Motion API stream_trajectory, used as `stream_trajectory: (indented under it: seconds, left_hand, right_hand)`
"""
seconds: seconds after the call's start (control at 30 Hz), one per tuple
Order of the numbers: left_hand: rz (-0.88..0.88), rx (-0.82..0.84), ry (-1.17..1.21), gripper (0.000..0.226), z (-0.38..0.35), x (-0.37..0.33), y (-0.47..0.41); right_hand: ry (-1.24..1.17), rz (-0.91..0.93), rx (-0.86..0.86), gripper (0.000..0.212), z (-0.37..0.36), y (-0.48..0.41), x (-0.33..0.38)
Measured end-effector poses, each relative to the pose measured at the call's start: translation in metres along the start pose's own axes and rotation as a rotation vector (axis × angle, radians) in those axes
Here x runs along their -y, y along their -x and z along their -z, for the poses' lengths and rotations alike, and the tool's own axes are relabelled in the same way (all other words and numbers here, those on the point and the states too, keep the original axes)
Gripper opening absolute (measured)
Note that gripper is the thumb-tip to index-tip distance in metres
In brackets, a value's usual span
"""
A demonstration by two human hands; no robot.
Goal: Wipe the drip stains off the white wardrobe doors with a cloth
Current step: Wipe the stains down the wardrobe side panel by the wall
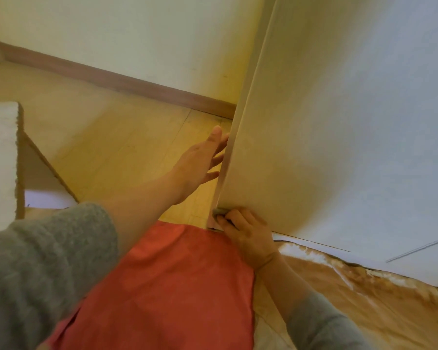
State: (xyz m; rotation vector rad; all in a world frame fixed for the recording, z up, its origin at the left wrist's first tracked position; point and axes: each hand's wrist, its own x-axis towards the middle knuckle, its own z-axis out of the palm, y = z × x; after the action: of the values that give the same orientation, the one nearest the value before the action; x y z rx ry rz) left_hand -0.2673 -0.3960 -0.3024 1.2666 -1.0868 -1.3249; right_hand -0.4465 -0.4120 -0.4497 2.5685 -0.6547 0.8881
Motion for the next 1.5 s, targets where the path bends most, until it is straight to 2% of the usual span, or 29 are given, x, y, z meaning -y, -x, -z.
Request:
stream_trajectory:
  seconds: [0.17, 0.37, 0.47, 0.57, 0.83, 0.9, 1.03, 1.2, 1.5]
  left_hand:
    - [-0.005, -0.006, 0.005, 0.05, 0.0, 0.002, 0.0]
    - [-0.03, -0.048, -0.057, 0.03, -0.003, 0.019, 0.003]
    - [-0.13, -0.05, -0.202, 0.038, -0.002, 0.03, 0.006]
    - [-0.192, -0.017, -0.291, 0.058, -0.002, 0.033, 0.008]
    - [-0.239, -0.028, -0.45, 0.063, -0.011, 0.032, 0.014]
    - [-0.236, -0.028, -0.462, 0.071, -0.015, 0.034, 0.014]
    - [-0.221, -0.103, -0.485, 0.098, -0.023, 0.044, 0.008]
    - [-0.223, -0.202, -0.515, 0.106, -0.034, 0.049, 0.005]
    - [-0.211, -0.371, -0.494, 0.125, -0.054, 0.053, 0.001]
  right_hand:
    - [-0.013, -0.047, -0.036, 0.026, -0.007, 0.004, 0.011]
    - [-0.032, -0.053, -0.008, 0.023, -0.016, 0.01, 0.01]
    - [-0.037, -0.032, -0.002, 0.023, -0.016, 0.012, 0.007]
    - [-0.003, -0.03, 0.004, 0.022, -0.014, 0.018, 0.001]
    - [0.08, -0.048, -0.026, 0.021, 0.005, 0.046, -0.024]
    - [0.101, -0.059, -0.006, 0.023, 0.013, 0.058, -0.032]
    - [0.173, -0.074, 0.014, 0.024, 0.032, 0.075, -0.045]
    - [0.199, -0.099, 0.035, 0.02, 0.046, 0.094, -0.06]
    - [0.226, -0.161, 0.057, 0.025, 0.07, 0.123, -0.08]
